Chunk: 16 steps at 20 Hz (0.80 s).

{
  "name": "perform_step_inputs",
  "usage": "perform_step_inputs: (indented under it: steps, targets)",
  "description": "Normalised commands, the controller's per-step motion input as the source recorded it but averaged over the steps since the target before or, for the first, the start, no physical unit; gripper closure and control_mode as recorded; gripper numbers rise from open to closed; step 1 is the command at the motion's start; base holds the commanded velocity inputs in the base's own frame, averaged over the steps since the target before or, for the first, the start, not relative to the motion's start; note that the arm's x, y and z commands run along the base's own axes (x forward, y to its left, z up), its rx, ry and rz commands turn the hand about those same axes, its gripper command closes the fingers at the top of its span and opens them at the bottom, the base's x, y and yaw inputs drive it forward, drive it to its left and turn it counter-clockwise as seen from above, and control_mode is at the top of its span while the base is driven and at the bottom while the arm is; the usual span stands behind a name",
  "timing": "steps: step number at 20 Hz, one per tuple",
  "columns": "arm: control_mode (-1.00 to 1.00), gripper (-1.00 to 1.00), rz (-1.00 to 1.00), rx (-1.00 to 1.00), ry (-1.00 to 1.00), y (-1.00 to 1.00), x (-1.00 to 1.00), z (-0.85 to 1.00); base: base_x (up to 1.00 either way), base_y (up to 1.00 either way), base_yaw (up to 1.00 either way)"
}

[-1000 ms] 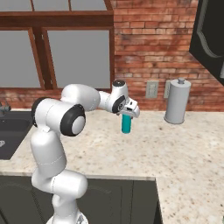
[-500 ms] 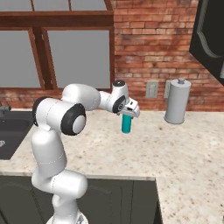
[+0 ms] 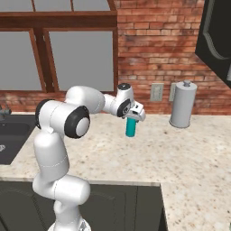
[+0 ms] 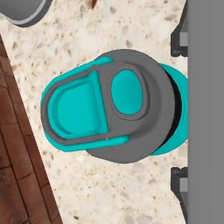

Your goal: Move the drinks to the dining counter.

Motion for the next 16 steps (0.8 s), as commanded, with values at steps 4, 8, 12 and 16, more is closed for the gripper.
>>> perform_step_inputs:
  steps: [4, 8, 12, 16]
  targets:
    - [-1.0, -1.0, 0.0, 0.0, 0.0, 0.0, 0.0, 0.0, 0.0, 0.0, 0.0]
    - [-1.0, -1.0, 0.0, 0.0, 0.0, 0.0, 0.0, 0.0, 0.0, 0.0, 0.0]
    - [-1.0, -1.0, 0.0, 0.0, -0.03, 0.0, 0.0, 0.0, 0.0, 0.0, 0.0]
    - [-1.0, -1.0, 0.0, 0.0, -0.12, 0.0, 0.0, 0.0, 0.0, 0.0, 0.0]
